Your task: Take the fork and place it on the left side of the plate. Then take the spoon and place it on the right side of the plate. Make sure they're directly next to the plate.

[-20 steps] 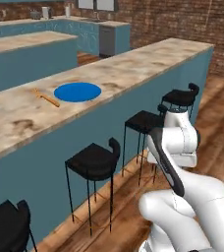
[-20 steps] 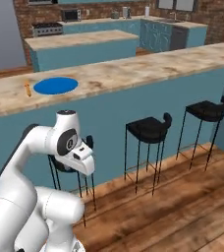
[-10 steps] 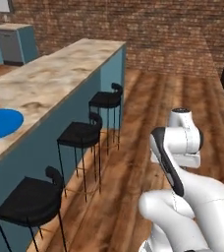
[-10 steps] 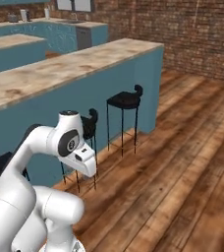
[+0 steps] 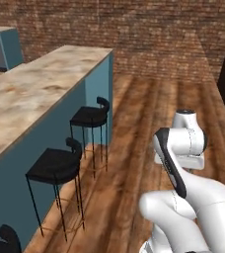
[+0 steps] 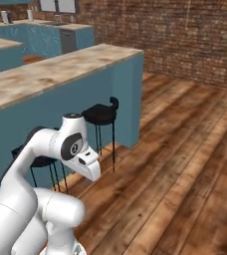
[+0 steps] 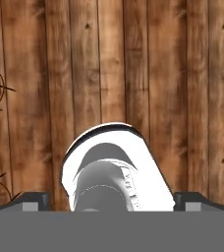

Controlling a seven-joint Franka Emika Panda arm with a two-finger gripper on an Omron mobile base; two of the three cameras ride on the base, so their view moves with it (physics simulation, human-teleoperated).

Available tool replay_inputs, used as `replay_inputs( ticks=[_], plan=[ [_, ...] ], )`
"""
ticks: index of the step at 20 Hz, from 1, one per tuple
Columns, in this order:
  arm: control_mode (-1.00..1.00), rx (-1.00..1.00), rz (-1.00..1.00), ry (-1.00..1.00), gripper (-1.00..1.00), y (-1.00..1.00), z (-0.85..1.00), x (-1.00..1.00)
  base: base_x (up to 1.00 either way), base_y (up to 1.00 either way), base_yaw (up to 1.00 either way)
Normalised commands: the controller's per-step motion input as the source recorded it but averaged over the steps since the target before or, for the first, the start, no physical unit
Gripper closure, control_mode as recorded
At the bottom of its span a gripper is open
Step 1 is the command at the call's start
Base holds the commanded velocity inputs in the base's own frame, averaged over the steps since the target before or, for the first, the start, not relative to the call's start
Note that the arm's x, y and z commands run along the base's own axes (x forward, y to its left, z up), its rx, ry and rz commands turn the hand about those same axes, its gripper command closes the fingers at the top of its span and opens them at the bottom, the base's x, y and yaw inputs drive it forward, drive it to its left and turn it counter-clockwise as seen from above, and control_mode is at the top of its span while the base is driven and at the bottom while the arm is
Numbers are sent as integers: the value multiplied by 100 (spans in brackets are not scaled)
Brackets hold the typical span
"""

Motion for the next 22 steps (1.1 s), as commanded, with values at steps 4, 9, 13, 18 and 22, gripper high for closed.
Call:
replay_inputs(
  ticks=[4,9,13,18,22],
  plan=[
    [100,0,0,0,-100,0,0,0,100,-97,1],
    [100,0,0,0,-100,0,0,0,100,-100,0],
    [100,0,0,0,-100,0,0,0,100,-100,1],
    [100,0,0,0,-100,0,0,0,100,-100,2],
    [100,0,0,0,-100,0,0,0,100,-91,4]
  ],
)
